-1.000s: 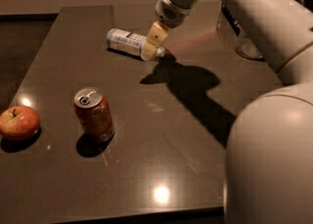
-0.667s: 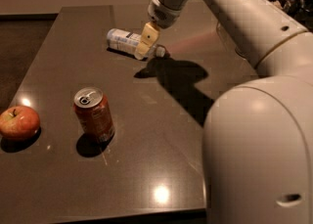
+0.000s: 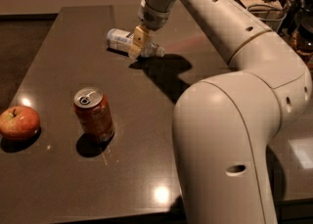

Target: Move blue plastic bottle near coke can

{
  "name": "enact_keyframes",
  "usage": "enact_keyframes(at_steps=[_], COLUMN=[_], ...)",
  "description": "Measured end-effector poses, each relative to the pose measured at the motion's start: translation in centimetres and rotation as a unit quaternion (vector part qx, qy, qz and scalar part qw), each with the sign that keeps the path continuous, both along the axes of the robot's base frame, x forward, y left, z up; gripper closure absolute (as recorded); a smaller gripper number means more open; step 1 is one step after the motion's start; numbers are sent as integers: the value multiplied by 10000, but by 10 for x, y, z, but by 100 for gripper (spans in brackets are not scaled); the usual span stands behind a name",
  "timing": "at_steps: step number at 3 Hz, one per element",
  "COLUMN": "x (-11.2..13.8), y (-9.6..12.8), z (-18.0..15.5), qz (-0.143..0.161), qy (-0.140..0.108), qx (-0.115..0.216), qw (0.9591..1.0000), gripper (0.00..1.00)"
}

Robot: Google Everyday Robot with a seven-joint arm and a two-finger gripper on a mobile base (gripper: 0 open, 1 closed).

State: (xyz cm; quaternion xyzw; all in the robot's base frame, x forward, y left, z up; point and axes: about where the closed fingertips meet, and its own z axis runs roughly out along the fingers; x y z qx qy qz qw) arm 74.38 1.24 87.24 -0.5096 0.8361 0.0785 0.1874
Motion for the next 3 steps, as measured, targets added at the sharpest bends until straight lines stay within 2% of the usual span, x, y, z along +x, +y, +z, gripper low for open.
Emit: enact_keyframes(at_steps=[1, 2, 3], x=[1, -7, -44], y=[5, 5, -7], z=[-1, 8, 32], qz=[-76, -16, 144], qy=[76, 21, -88], qx=[-18, 52, 206], qw=[9999, 10000, 9996], gripper=[41, 64, 95])
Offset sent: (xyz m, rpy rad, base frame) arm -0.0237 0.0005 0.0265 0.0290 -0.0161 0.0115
